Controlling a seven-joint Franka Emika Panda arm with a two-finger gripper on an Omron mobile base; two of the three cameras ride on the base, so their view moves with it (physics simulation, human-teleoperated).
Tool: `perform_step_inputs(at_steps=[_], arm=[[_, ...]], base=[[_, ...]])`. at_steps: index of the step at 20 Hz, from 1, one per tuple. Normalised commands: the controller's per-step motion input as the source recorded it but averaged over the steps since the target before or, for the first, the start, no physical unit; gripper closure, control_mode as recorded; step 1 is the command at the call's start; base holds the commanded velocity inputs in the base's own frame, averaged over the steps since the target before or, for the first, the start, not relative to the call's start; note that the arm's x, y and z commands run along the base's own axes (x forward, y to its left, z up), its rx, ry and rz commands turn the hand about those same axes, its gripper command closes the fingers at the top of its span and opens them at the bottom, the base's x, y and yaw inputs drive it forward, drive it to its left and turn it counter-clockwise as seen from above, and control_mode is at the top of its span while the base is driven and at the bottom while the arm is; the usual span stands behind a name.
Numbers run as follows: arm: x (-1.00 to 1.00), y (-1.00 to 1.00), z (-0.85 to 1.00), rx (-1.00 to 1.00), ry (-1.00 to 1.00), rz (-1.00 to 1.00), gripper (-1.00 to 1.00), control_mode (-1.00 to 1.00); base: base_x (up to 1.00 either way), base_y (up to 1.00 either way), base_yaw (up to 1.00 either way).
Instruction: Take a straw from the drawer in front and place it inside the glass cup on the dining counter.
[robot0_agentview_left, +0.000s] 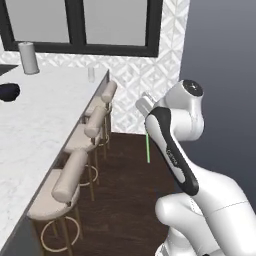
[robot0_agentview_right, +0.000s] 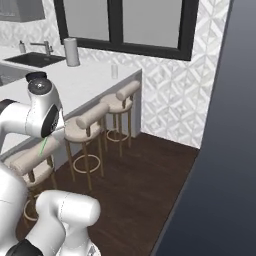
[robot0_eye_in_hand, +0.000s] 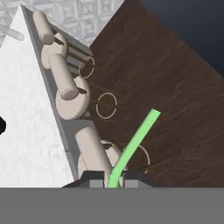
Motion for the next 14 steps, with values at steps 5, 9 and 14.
perform_step_inputs(at_steps=[5, 9, 14], arm=[[0.0, 0.0, 0.0, 0.0, 0.0, 0.0, 1.0, 1.0], [0.0, 0.0, 0.0, 0.0, 0.0, 0.0, 1.0, 1.0], [0.0, 0.0, 0.0, 0.0, 0.0, 0.0, 1.0, 1.0]], base=[[0.83, -0.9, 0.47], [0.81, -0.99, 0.42], [0.8, -1.0, 0.39]])
